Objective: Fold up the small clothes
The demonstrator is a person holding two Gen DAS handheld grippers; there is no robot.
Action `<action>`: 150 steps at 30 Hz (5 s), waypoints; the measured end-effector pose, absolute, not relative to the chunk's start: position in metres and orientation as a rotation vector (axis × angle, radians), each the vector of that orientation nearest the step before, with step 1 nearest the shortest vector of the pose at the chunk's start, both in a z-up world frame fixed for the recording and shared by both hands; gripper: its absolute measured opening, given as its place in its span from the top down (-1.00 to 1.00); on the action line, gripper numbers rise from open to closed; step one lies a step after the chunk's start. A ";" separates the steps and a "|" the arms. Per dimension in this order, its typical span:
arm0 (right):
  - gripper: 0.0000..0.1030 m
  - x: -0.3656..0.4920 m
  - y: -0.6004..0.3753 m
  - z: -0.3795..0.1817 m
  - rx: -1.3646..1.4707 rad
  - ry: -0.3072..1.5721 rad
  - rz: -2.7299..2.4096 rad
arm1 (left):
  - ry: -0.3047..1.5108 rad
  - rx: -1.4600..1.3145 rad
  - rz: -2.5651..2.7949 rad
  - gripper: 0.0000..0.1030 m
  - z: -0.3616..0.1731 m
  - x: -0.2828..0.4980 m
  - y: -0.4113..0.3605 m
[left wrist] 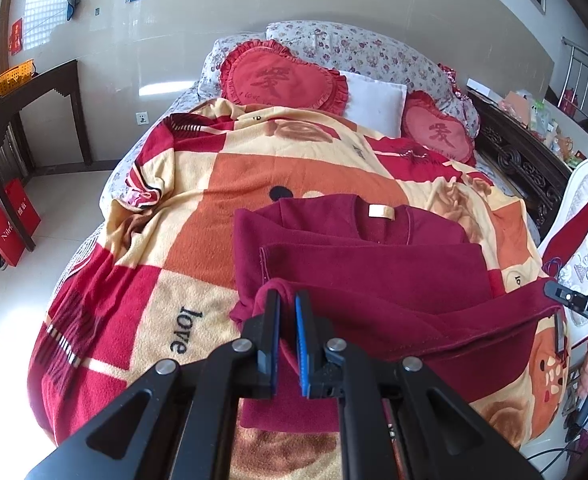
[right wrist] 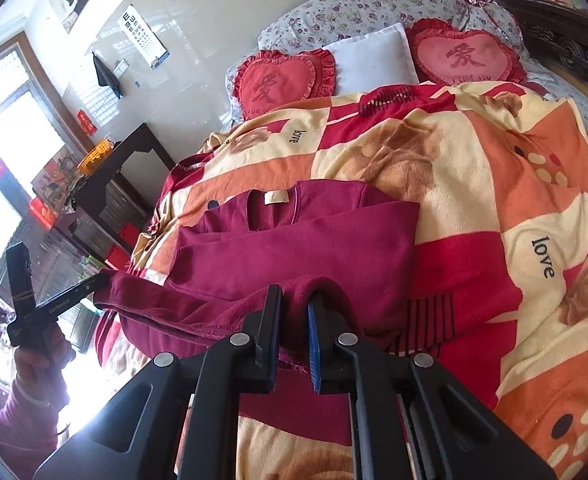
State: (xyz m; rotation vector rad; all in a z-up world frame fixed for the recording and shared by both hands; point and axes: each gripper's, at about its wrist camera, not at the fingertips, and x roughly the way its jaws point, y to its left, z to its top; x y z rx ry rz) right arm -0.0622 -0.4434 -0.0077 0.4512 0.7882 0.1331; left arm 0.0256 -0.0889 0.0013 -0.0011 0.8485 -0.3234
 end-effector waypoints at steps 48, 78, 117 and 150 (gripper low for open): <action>1.00 0.080 -0.484 -0.059 0.458 0.901 -0.013 | 0.993 -0.023 -0.182 0.85 -0.075 0.185 -0.130; 0.67 0.132 -0.492 -0.095 0.428 0.915 -0.122 | 1.082 -0.040 -0.116 -0.51 -0.114 0.221 -0.127; 0.74 0.041 -0.345 -0.045 0.206 0.963 0.136 | 1.090 -0.066 -0.241 -0.48 -0.114 0.072 -0.066; 0.36 0.205 -0.182 -0.082 0.183 1.091 0.350 | 1.074 -0.143 -0.288 -0.83 -0.131 0.070 -0.059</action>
